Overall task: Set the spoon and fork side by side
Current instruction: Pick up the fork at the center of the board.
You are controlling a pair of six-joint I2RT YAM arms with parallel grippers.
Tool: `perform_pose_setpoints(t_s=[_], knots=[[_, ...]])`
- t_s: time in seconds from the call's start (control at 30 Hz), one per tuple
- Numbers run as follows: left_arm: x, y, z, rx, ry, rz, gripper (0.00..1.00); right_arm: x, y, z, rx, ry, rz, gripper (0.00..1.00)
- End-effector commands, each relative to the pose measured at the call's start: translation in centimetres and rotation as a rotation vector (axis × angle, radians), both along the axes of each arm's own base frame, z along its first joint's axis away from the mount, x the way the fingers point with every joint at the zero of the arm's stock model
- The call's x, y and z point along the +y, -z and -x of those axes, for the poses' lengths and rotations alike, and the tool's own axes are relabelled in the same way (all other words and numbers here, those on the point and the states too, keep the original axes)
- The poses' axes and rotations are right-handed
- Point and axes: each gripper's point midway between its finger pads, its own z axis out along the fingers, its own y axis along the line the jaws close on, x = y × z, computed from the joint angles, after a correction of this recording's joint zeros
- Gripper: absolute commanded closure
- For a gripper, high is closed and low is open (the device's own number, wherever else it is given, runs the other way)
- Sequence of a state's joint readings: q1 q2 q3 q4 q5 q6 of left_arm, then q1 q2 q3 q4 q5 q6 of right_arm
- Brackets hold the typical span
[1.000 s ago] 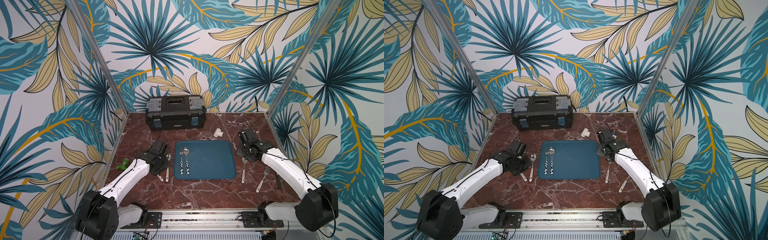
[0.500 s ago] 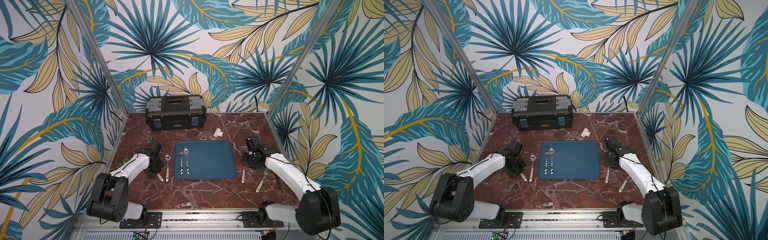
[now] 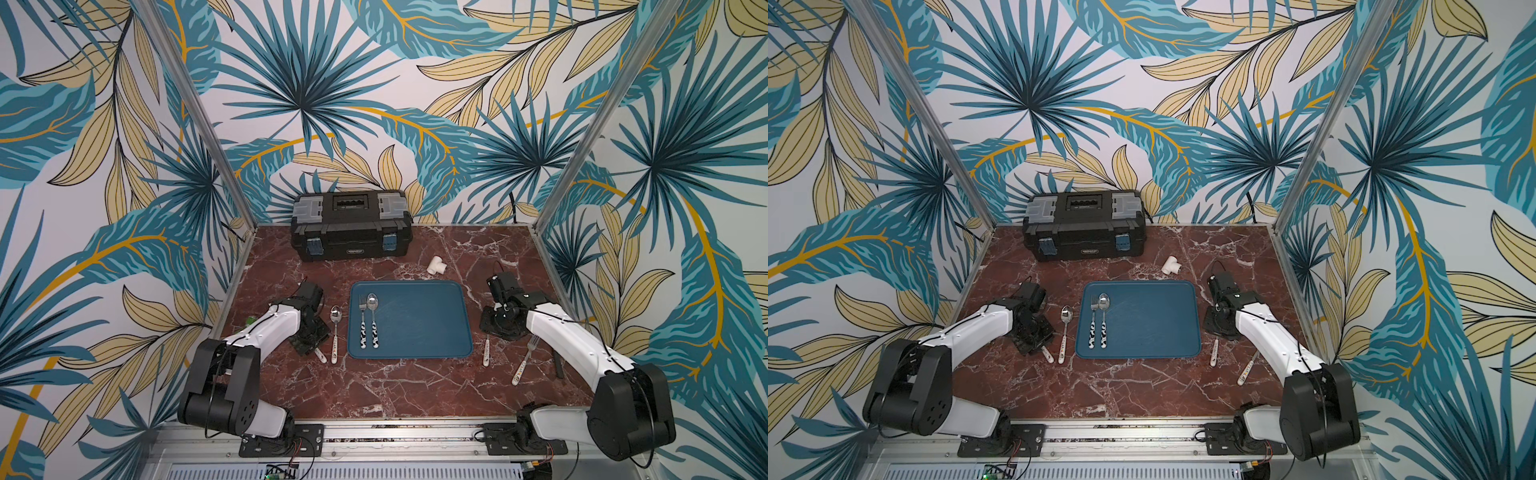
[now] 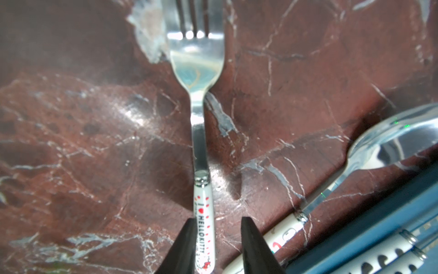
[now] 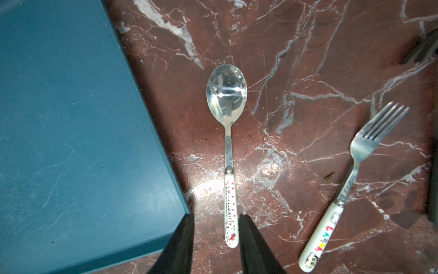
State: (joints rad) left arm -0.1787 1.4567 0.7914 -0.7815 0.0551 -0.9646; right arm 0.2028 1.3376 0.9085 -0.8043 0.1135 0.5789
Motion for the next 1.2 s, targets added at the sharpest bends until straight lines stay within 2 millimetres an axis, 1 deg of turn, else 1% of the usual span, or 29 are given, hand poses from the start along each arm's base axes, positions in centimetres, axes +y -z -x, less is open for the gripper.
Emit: perform_pose_setpoints(t_s=[0.0,0.03,0.13,0.2,0.27,0.4,0.5,0.6,0.7,0.8,0.9,1.03,1.17], knots=[[0.2,-0.5,0.8,0.011,-0.003,-0.002,0.57,0.1,0.0,-0.5,-0.010,-0.010,-0.003,0.62],[0.2,-1.0,0.5,-0.002,0.002,-0.003,0.55,0.2,0.0,-0.5,-0.010,-0.011,-0.005,0.62],[0.3,-2.3,-0.4,-0.031,0.032,-0.015,0.52,0.3,0.4,-0.6,-0.002,-0.012,-0.013,0.62],[0.5,-2.6,-0.5,-0.022,0.043,-0.030,0.51,0.5,0.4,-0.8,-0.002,-0.013,-0.021,0.62],[0.6,-2.2,-0.1,-0.003,0.036,-0.037,0.51,0.7,0.3,-0.9,-0.008,-0.015,-0.032,0.61],[0.7,-0.6,1.0,0.026,-0.005,-0.031,0.52,0.8,0.3,-1.1,-0.009,-0.017,-0.034,0.61],[0.7,0.5,1.1,0.030,-0.025,-0.029,0.59,0.9,0.2,-1.1,-0.009,-0.019,-0.040,0.61],[0.6,1.3,0.8,0.039,-0.024,-0.025,0.66,0.9,-0.1,-1.1,-0.017,-0.021,-0.037,0.62],[0.6,2.0,0.8,0.059,-0.018,-0.033,0.71,0.8,0.0,-1.0,-0.015,-0.022,-0.034,0.62],[0.7,2.7,1.2,0.085,-0.011,-0.038,0.78,0.7,0.0,-0.9,-0.016,-0.022,-0.033,0.62],[1.0,2.9,1.6,0.097,-0.010,-0.054,0.85,0.8,0.1,-0.9,-0.015,-0.020,-0.038,0.62],[1.4,2.2,1.5,0.071,0.003,-0.074,0.95,0.9,0.2,-0.9,-0.019,-0.016,-0.042,0.62],[2.2,0.1,0.7,0.020,0.038,-0.125,0.99,0.8,0.3,-0.9,-0.017,-0.016,-0.042,0.62]])
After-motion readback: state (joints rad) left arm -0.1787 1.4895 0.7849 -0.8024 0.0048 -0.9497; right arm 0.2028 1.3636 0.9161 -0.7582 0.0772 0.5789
